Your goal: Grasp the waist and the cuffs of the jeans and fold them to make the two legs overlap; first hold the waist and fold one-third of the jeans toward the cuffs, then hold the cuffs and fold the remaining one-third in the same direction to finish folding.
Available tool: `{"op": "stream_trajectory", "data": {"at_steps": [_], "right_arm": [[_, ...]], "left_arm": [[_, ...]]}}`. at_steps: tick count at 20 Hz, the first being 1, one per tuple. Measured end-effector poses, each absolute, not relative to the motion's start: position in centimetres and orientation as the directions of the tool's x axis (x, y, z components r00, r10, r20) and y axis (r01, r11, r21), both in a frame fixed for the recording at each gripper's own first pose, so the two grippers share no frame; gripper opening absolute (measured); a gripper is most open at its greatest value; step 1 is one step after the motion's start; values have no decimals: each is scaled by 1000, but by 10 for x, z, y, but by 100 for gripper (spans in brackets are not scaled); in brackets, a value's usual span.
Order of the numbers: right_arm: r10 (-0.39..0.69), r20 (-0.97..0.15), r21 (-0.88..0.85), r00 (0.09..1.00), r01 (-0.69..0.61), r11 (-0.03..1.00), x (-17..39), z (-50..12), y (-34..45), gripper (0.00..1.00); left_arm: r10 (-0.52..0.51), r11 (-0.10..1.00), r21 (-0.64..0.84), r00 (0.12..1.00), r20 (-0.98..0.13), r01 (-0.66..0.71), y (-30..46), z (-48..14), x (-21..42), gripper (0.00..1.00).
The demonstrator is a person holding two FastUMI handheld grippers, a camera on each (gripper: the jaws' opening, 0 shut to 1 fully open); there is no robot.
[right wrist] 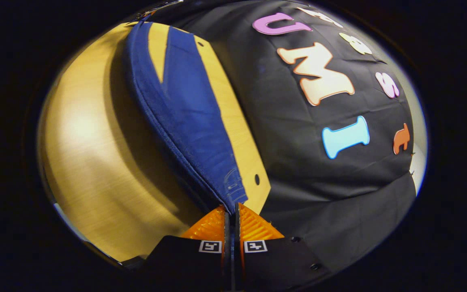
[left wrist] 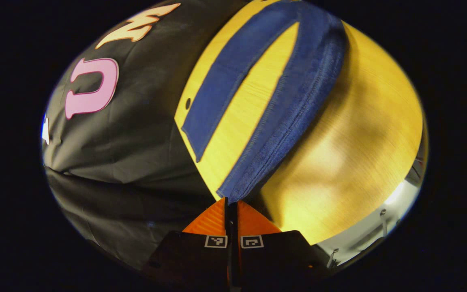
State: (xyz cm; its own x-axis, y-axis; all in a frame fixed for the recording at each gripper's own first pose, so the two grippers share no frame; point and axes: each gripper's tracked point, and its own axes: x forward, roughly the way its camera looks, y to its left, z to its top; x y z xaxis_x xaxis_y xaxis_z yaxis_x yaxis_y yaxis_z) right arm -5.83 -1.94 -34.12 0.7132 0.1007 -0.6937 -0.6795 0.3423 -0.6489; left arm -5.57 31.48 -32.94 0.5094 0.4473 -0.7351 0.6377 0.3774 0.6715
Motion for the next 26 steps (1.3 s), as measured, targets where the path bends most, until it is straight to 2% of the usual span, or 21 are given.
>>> {"op": "stream_trajectory", "data": {"at_steps": [6, 15, 18, 23, 26], "right_arm": [[61, -631, -673, 773, -585, 452, 2, -344, -1, 6], [-7, -586, -647, 810, -462, 607, 81, -368, 17, 6], [-25, -592, -622, 806, -436, 651, 105, -383, 26, 5], [-43, -630, -610, 776, -459, 646, 138, -443, 36, 6], [-45, -669, -585, 742, -489, 647, 147, -485, 40, 6]], "left_arm": [[437, 327, 709, 565, -700, 625, 311, -312, 18, 0], [406, 504, 731, 621, -671, 460, 306, -312, 146, 0], [409, 527, 712, 595, -691, 465, 306, -327, 179, 0], [412, 541, 690, 564, -715, 481, 304, -364, 229, 0], [428, 498, 685, 536, -728, 532, 301, -390, 240, 0]]}}
